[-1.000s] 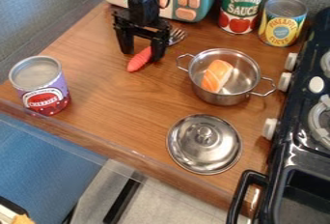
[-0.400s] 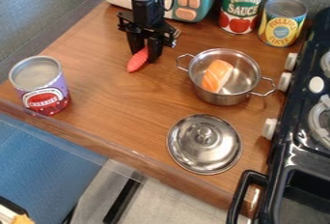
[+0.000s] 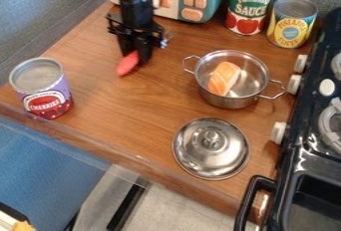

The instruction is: Move the orange fork to the left side of the table

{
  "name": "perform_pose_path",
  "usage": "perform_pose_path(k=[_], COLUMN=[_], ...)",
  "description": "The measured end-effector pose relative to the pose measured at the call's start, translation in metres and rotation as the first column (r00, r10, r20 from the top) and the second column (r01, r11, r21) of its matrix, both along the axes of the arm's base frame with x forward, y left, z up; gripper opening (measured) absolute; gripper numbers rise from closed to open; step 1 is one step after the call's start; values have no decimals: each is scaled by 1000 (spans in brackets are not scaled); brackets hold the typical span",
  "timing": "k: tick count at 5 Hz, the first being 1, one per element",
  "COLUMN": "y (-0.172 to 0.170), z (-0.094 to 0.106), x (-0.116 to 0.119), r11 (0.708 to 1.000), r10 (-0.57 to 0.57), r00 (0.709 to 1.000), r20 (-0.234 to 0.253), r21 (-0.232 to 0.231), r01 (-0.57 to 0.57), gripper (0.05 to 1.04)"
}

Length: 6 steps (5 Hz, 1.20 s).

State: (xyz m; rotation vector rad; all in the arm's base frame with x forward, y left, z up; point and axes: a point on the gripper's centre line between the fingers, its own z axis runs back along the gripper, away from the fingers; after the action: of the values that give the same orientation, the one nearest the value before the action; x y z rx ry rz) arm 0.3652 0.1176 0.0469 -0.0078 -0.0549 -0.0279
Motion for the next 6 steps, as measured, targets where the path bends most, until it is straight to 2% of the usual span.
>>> perform_pose_path(k=[1,2,3,5,6], y=[28,57,75,95,99], z=[13,18,14,-8,-9], x=[-2,-12,-14,-23,-25], r11=[1000,1000,999,996,995], r10=[-13,15,33,40,27], r00=[999,999,999,999,999], r20=[48,44,36,-35,-46], r21=[1,24,40,80,102], r01=[13,-16,-35,-37,-23], gripper=[388,388,388,388,450])
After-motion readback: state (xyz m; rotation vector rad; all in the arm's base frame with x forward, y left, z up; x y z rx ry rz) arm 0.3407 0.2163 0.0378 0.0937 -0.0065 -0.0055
